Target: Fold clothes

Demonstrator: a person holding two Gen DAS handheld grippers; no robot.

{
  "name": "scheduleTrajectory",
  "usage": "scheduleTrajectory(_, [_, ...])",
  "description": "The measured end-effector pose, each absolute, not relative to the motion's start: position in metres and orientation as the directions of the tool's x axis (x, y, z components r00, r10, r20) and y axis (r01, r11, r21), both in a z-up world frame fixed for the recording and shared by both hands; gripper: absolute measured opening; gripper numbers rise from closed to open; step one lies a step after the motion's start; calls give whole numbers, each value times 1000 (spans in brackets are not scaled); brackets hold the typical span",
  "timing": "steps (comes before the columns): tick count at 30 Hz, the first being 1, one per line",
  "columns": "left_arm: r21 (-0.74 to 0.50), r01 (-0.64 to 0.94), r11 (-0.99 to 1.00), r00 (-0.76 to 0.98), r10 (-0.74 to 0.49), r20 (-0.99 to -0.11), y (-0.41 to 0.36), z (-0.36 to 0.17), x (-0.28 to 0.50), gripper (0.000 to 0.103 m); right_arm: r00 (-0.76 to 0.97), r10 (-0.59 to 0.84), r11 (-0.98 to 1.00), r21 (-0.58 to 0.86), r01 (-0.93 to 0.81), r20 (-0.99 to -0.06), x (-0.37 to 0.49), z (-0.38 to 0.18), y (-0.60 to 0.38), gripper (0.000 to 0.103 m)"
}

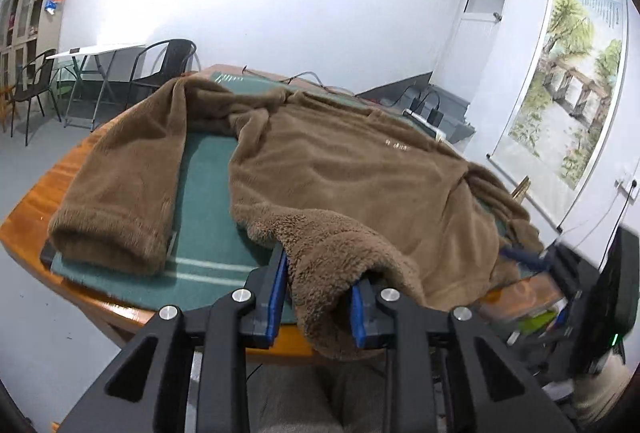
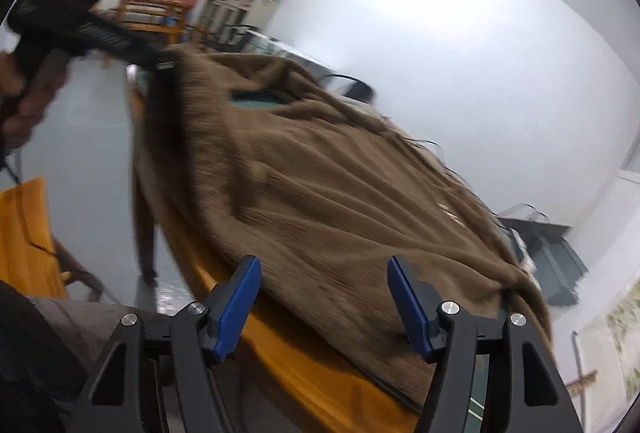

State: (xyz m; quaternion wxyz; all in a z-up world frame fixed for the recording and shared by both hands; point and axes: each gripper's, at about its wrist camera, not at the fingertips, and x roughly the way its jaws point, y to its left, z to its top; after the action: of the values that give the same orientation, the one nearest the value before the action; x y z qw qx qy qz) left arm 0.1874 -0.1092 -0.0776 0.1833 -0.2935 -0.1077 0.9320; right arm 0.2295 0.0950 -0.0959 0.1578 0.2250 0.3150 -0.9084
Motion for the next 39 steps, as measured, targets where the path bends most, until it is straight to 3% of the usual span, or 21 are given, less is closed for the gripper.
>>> scheduleTrajectory(7, [-305,-270,-913,-792,391,-469,-108,-62,179,30,-810,-133,-739,-487,465,-571,207,-111,74,67])
scheduleTrajectory(12, [-319,-264,-910,-770,398,-498,-103,-72,169,30,-857,59,-808,-528,260,-513,181,-99,118,68])
scheduleTrajectory(14, [-318,-269,-909,-754,404,-518,-98,-80,165,31,-861,111,-850,-497,176,-496,175,-89,146,80])
scheduleTrajectory(16, [-301,-274,-914,-740,400,-540,-89,-88,163,33,-859,138,-892,-439,109,-493,172,-77,172,82])
scheduleTrajectory(25, [-221,-214,-952,-708,307,-636,-73,-123,156,34,-844,82,-922,-363,138,-530,183,-80,197,82])
scheduleTrajectory(30, [-264,-139,-954,-772,271,-575,-98,-102,152,34,-844,20,-905,-368,212,-537,204,-87,188,82])
scheduleTrajectory(34, [-299,-104,-949,-835,246,-491,-119,-74,153,34,-848,110,-897,-420,140,-519,218,-95,199,82])
scheduleTrajectory(39, [-333,-94,-938,-875,237,-422,-136,-45,157,34,-829,182,-921,-387,44,-529,226,-98,230,82])
